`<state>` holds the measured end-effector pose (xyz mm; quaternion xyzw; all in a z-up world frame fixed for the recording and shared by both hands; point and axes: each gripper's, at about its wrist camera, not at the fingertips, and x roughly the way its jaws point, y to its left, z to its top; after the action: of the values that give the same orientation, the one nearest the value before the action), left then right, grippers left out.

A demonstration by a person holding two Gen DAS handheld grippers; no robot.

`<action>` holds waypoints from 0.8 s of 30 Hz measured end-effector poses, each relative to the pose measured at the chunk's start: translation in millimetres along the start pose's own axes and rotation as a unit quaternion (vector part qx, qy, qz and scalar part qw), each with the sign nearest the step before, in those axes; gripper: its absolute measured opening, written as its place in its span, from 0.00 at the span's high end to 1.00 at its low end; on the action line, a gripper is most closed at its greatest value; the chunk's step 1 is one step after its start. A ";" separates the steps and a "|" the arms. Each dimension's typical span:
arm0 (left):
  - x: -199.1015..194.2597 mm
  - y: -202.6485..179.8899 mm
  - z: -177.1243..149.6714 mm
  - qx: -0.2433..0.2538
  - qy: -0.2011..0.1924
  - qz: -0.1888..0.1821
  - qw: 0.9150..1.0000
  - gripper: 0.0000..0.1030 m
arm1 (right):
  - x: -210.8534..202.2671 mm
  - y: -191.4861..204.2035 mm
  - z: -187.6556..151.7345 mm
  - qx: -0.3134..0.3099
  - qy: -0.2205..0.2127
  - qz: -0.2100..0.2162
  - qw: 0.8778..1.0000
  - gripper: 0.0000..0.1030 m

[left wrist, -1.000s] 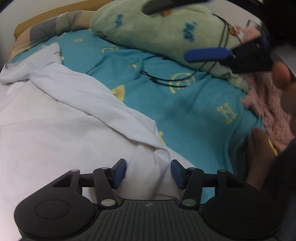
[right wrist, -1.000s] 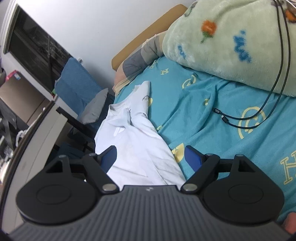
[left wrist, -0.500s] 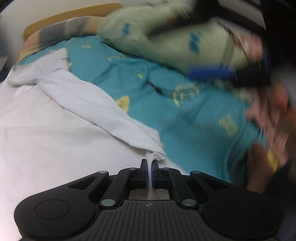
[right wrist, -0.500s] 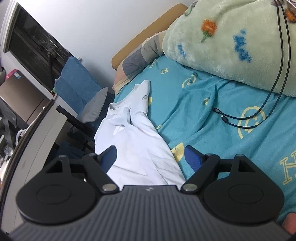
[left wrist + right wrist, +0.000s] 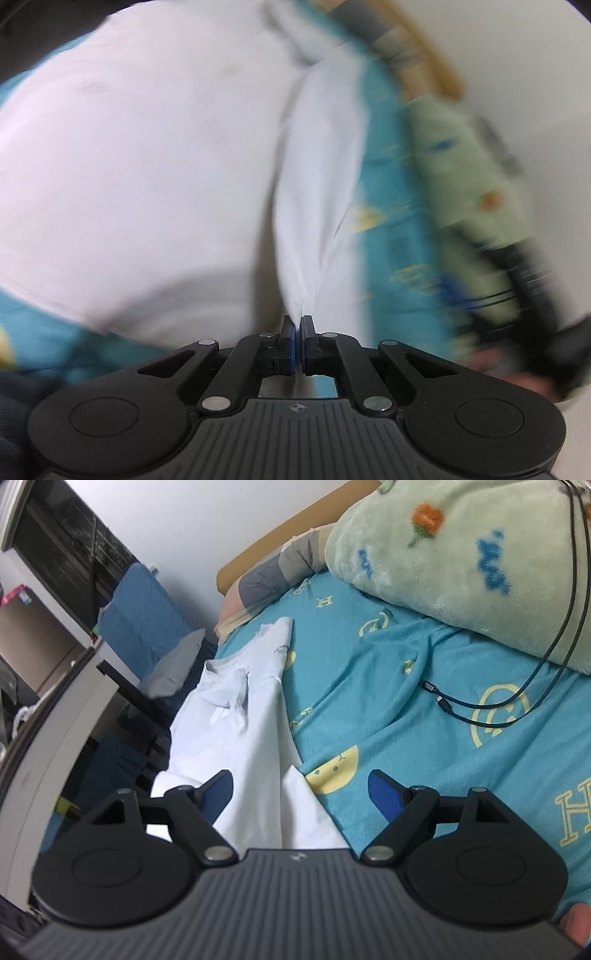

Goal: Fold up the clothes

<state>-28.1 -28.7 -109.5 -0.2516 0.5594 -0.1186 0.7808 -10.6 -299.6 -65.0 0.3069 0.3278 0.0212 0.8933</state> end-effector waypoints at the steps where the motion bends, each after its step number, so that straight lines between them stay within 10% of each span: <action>1: 5.7 2.3 -1.6 0.004 0.005 0.020 1.000 0.97 | 0.2 1.3 -0.9 -0.003 0.001 0.000 1.000 0.20; 12: 19.6 -9.9 5.3 0.031 0.007 0.000 1.000 0.57 | 3.0 11.3 -5.5 -0.028 0.010 -0.006 1.000 0.20; 15: 30.4 -7.7 8.1 0.029 0.009 0.001 1.000 0.64 | 3.1 13.4 -7.4 -0.033 0.011 -0.007 0.999 0.20; 17: 32.0 -7.9 6.8 0.035 0.009 -0.003 0.999 0.93 | 2.7 13.1 -8.1 -0.031 0.012 -0.008 0.999 0.20; 24: 7.0 -34.5 -5.8 0.095 -0.031 -0.051 0.994 0.95 | -7.4 9.8 -5.4 -0.019 -0.022 -0.031 0.999 0.22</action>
<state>-27.8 -62.6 -98.5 -0.2081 0.5076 -0.2032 0.8110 -18.0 -290.5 -58.4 0.2804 0.3165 -0.0068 0.9062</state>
